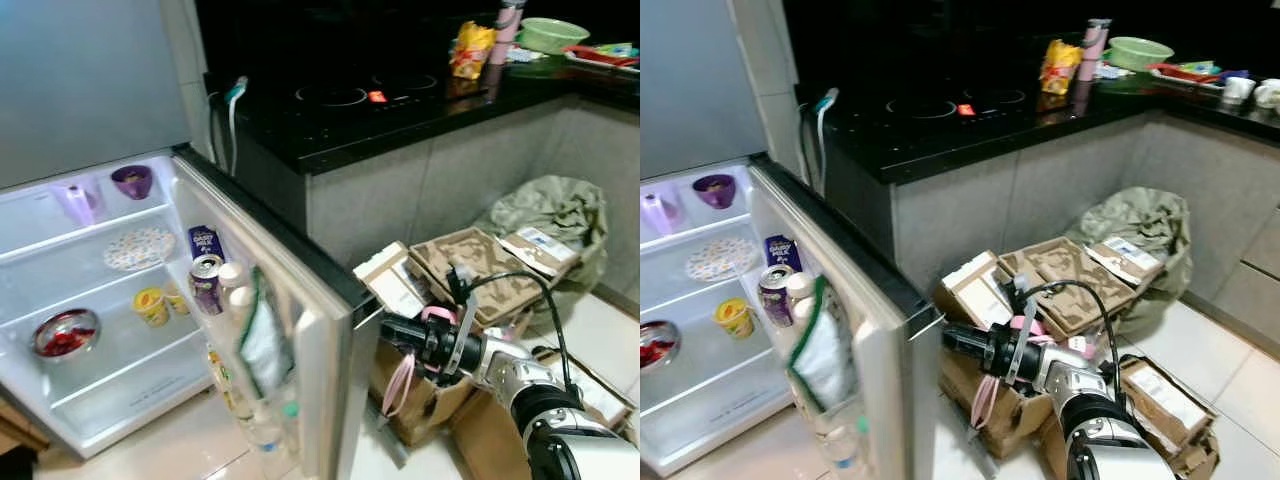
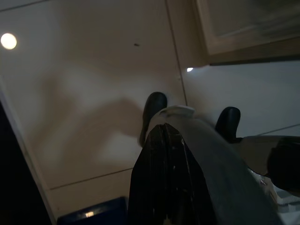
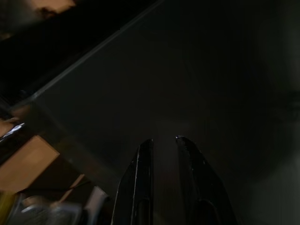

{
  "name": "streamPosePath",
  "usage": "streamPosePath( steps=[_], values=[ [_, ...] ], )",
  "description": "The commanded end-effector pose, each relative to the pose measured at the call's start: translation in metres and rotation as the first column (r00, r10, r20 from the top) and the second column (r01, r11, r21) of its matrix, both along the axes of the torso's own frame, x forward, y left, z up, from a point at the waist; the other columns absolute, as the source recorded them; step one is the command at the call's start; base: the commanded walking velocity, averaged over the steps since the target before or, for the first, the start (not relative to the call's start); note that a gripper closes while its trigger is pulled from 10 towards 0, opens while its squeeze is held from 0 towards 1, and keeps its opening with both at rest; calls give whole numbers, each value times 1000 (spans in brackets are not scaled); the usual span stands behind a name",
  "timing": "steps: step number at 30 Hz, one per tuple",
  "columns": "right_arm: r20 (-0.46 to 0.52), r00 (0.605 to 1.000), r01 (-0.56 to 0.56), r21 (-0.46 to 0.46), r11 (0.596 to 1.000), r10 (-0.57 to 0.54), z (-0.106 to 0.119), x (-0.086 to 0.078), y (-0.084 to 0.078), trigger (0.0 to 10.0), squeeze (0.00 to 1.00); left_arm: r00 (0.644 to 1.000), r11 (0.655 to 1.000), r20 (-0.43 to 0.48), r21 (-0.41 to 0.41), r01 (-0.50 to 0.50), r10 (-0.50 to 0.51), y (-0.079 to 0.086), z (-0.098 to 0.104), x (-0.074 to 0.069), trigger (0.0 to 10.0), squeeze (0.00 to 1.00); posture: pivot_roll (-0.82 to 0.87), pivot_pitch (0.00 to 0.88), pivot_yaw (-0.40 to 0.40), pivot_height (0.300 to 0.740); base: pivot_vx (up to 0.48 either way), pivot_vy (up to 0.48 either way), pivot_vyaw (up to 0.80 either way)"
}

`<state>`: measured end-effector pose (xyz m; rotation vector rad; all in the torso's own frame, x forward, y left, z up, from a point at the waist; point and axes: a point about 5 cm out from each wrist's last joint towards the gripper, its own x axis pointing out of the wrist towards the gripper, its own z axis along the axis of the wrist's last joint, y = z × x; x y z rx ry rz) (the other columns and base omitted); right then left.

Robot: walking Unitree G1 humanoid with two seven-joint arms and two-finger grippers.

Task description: Restocking fridge

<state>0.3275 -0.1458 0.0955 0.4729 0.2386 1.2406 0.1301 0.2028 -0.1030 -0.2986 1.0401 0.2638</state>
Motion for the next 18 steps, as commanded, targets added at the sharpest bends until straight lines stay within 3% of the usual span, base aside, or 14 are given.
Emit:
streamPosePath(
  steps=[1, 2, 3, 4, 6, 8, 9, 10, 11, 12, 14, 17, 18],
  values=[
    [1, 1000, 8, -12, 1000, -8, 0, -1, -5, 10000, 0, 1000, 1000, -15, 4, -4, 4, 3, -1, -4, 10000, 0, -75, 0, -26, 740, 0, 0, 0],
    [-9, 985, 171, -114, 979, -173, -11, 2, -15, 10000, 0, 1000, 1000, -15, 2, -5, 5, 2, -1, -5, 10000, 0, -76, 0, -27, 740, 0, 0, 0],
    [-16, 968, 245, -150, 958, -250, -15, 4, -19, 10000, 0, 1000, 1000, -14, 1, -5, 5, 2, -1, -4, 10000, 0, -76, 0, -27, 740, 0, 0, 0],
    [-16, 968, 245, -150, 958, -250, -15, 4, -19, 10000, 0, 1000, 1000, -14, 1, -5, 5, 2, -1, -4, 10000, 0, -76, 0, -27, 740, 0, 0, 0],
    [-18, 923, 372, -215, 903, -385, -23, 6, -27, 10000, 0, 1000, 1000, -13, 0, -4, 4, 1, -1, -4, 10000, 0, -78, 0, -26, 740, 0, 0, 0],
    [-31, 860, 476, -314, 822, -510, -37, 1, -38, 10000, 0, 1000, 1000, -12, -2, -3, 3, 0, -1, -3, 10000, 0, -81, 0, -26, 740, 0, 0, 0],
    [-46, 838, 496, -353, 793, -544, -46, -4, -42, 10000, 0, 1000, 1000, -11, -3, -3, 3, -1, -1, -3, 10000, 0, -81, 0, -26, 740, 0, 0, 0],
    [-46, 838, 496, -353, 793, -544, -46, -4, -42, 10000, 0, 1000, 1000, -11, -3, -3, 3, -1, -1, -3, 10000, 0, -81, 0, -26, 740, 0, 0, 0],
    [-90, 779, 531, -430, 730, -620, -64, -16, -50, 10000, 0, 1000, 1000, -10, -5, -3, 3, -1, -1, -3, 10000, 0, -81, 0, -26, 740, 0, 0, 0],
    [-99, 761, 537, -459, 708, -642, -71, -21, -53, 10000, 0, 1000, 1000, -9, -5, -3, 3, -1, -1, -3, 10000, 0, -81, 0, -26, 740, 0, 0, 0],
    [-90, 745, 516, -550, 657, -661, -86, -33, -59, 10000, 0, 1000, 1000, -9, -5, -4, 4, -1, -1, -3, 10000, 0, -81, 0, -26, 740, 0, 0, 653],
    [-91, 738, 501, -589, 634, -669, -94, -41, -61, 10000, 0, 1000, 1000, -9, -5, -4, 4, -1, -1, -3, 10000, 0, -81, 0, -26, 740, 0, 0, 669],
    [-114, 683, 471, -686, 555, -721, -116, -64, -70, 10000, 0, 1000, 1000, -9, -6, -4, 4, -2, -1, -2, 10000, 0, -82, 0, -26, 740, 0, 0, 669]
  ],
)
